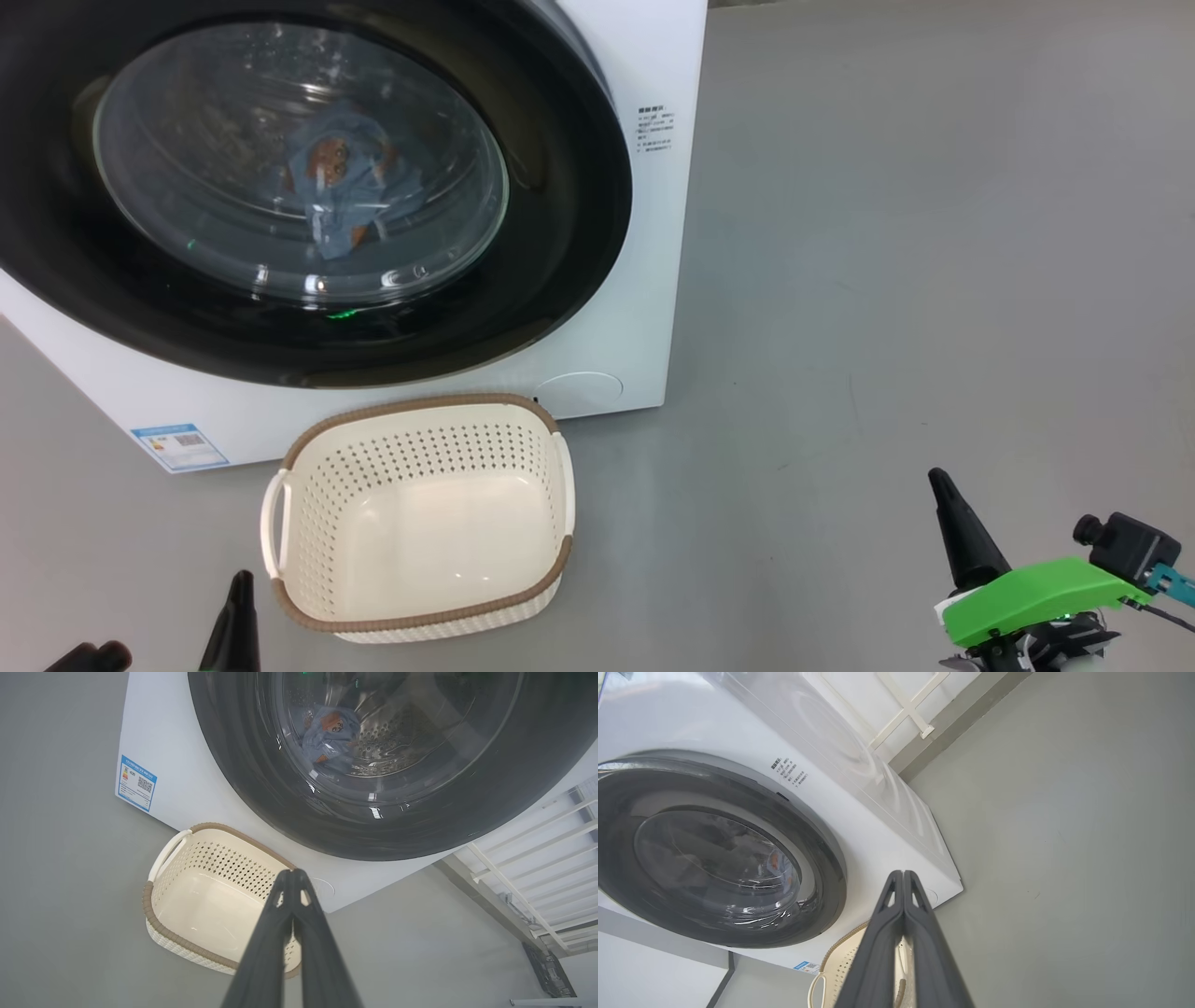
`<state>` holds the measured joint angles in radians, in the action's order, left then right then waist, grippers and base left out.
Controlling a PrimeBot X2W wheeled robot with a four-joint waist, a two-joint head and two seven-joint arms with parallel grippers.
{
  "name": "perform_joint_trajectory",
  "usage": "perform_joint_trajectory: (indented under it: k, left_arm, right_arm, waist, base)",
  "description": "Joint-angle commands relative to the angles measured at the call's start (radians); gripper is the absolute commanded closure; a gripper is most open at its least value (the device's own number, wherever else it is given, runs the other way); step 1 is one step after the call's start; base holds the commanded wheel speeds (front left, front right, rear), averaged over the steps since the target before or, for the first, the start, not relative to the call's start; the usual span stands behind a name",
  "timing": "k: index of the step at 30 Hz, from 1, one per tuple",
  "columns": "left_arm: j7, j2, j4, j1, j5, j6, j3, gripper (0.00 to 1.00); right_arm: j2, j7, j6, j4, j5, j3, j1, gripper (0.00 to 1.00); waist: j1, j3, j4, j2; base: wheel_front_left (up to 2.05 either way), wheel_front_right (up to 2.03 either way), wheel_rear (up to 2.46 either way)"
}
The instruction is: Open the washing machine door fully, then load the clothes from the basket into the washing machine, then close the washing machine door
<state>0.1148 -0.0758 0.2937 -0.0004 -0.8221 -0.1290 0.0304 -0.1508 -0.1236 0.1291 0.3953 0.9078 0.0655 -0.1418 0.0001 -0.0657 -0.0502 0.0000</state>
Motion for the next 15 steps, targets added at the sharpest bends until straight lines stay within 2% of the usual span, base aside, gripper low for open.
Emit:
perform_joint_trajectory:
  k: [1,15]
  left_arm:
    - [-0.006,-0.01,-0.026,-0.039,-0.026,-0.001,0.021,1.0]
    - [-0.05,-0.003,-0.03,-0.052,-0.176,-0.001,0.033,1.0]
  right_arm:
    - [-0.002,0.005,0.001,-0.032,0.031,-0.004,-0.005,1.0]
    - [0.017,0.049,0.001,-0.055,0.165,-0.036,0.003,1.0]
  waist:
    - [-0.0001,0.001,0.001,0.0]
    - [-0.0001,0.013,0.011,0.0]
  base:
    - [0.0,0.0,0.0]
    - [0.0,0.0,0.0]
